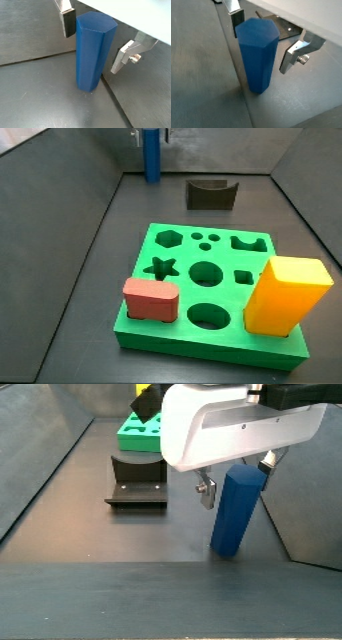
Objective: Pick up the hexagon object. Move up. Move to above the board. Insert the hexagon object.
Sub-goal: Pick up the hexagon object.
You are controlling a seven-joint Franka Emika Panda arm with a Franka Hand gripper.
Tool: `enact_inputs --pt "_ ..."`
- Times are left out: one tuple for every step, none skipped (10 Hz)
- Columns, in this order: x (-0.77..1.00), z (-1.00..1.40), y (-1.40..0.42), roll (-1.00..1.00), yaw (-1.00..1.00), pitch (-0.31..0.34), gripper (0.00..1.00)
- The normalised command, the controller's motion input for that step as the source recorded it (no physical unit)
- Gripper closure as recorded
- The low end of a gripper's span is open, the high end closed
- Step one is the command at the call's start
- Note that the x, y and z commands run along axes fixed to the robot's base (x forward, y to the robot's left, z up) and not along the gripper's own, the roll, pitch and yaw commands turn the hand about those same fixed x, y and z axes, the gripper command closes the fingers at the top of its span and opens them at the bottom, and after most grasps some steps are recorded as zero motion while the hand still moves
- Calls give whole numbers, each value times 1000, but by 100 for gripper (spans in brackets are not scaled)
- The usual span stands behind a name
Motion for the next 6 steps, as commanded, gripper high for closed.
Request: enact_inputs --pt "0 0 0 0 0 0 0" --pt "0 0 0 0 0 0 100" --pt "0 0 0 0 0 0 100" --pt "0 0 0 0 0 0 100" --pt "0 0 0 0 0 0 100" --pt "0 0 0 0 0 0 100"
